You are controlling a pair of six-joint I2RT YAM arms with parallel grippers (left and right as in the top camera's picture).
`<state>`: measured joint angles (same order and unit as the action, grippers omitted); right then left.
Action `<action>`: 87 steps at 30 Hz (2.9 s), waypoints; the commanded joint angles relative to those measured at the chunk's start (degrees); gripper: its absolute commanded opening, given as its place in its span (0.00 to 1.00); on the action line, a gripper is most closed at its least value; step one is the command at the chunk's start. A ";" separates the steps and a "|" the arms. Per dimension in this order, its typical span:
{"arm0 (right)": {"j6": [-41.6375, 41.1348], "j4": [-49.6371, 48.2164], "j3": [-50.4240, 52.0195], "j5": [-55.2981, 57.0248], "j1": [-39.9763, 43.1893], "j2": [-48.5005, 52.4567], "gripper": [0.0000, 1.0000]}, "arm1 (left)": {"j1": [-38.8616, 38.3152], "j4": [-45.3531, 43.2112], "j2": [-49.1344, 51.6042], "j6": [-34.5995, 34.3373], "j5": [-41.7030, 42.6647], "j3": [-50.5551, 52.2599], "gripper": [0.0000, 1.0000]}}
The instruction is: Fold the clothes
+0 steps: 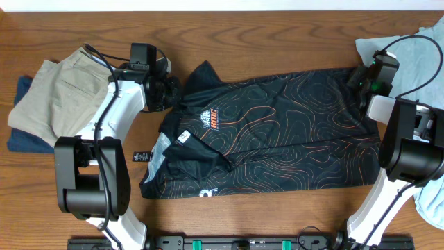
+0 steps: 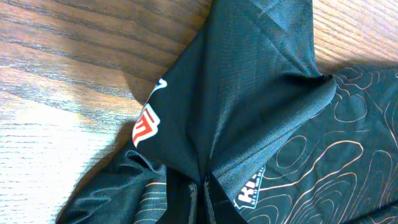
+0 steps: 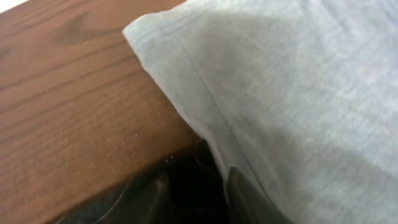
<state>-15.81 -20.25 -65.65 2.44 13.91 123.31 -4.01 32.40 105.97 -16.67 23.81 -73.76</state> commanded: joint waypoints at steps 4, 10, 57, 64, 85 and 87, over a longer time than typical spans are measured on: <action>-0.02 1.92 -1.05 0.37 -0.46 0.66 0.01 | 0.24 0.13 -1.33 0.57 -0.48 0.50 0.06; 0.04 6.60 -1.07 0.66 -0.26 -0.79 0.01 | 0.24 0.15 -1.33 0.57 -0.50 0.50 0.06; 2.62 9.70 -1.07 -3.72 -1.99 -3.63 0.43 | 1.42 6.32 -1.36 -1.20 -10.36 0.50 0.06; 2.60 8.74 -1.07 -1.79 -1.99 -2.03 0.43 | 1.42 6.32 -1.36 -1.18 -10.36 0.50 0.06; 2.60 8.46 -1.07 -1.81 -3.39 -0.76 0.16 | 1.42 6.32 -1.36 -1.20 -10.34 0.50 0.06; 2.60 8.48 -1.07 -1.79 -3.37 -0.76 0.01 | 1.42 6.32 -1.36 -1.18 -10.36 0.50 0.06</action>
<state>-13.17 -11.73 -66.63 -0.01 11.53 121.49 -2.57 38.70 105.97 -17.80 14.57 -73.73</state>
